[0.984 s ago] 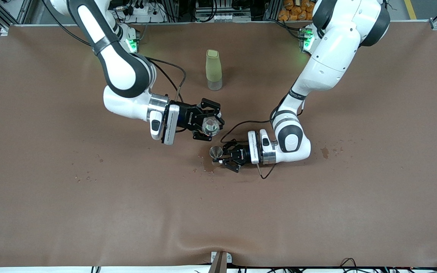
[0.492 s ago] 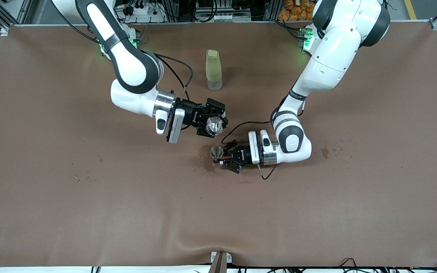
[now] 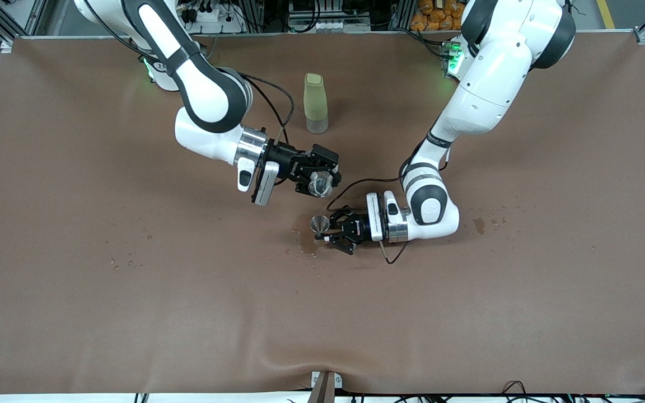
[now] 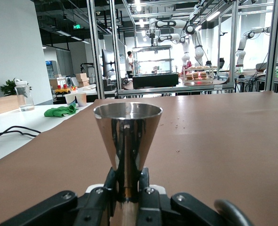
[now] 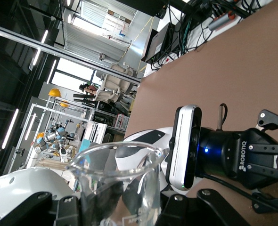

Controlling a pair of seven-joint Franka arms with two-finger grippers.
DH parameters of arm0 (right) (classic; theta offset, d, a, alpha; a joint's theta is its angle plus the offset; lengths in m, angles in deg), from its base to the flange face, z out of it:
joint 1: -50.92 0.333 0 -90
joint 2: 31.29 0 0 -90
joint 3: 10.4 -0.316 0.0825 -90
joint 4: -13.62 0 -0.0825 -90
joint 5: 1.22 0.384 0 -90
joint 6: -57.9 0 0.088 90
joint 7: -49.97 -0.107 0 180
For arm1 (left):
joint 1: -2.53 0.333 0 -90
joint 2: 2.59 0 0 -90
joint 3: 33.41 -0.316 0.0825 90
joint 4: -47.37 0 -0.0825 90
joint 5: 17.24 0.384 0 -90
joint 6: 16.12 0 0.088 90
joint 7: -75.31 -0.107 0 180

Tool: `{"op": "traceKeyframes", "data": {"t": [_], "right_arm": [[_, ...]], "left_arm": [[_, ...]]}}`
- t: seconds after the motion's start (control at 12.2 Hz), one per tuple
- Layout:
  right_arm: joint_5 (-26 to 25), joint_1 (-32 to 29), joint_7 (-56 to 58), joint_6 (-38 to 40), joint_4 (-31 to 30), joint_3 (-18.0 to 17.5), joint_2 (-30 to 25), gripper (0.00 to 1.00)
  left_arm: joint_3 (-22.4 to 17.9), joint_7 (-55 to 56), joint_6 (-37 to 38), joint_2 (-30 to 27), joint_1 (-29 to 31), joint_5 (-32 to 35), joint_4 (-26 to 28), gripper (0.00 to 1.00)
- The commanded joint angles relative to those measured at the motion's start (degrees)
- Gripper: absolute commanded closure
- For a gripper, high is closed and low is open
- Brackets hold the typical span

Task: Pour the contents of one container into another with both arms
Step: 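Hold the beaker tilted over the jigger, pouring liquid into it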

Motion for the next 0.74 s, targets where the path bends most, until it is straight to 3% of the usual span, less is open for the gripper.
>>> {"op": "traceKeyframes", "data": {"t": [0.0,0.66], "right_arm": [[1.6,0.1,-1.3,-0.6,-0.8,0.0,-0.5,1.00],[1.8,-0.2,-5.7,-0.6,0.6,0.0,2.4,1.00]], "left_arm": [[-0.1,-0.8,0.2,-0.8,-0.3,-1.5,1.1,1.00],[0.7,-0.4,0.9,-1.8,0.4,-1.3,2.7,1.00]]}}
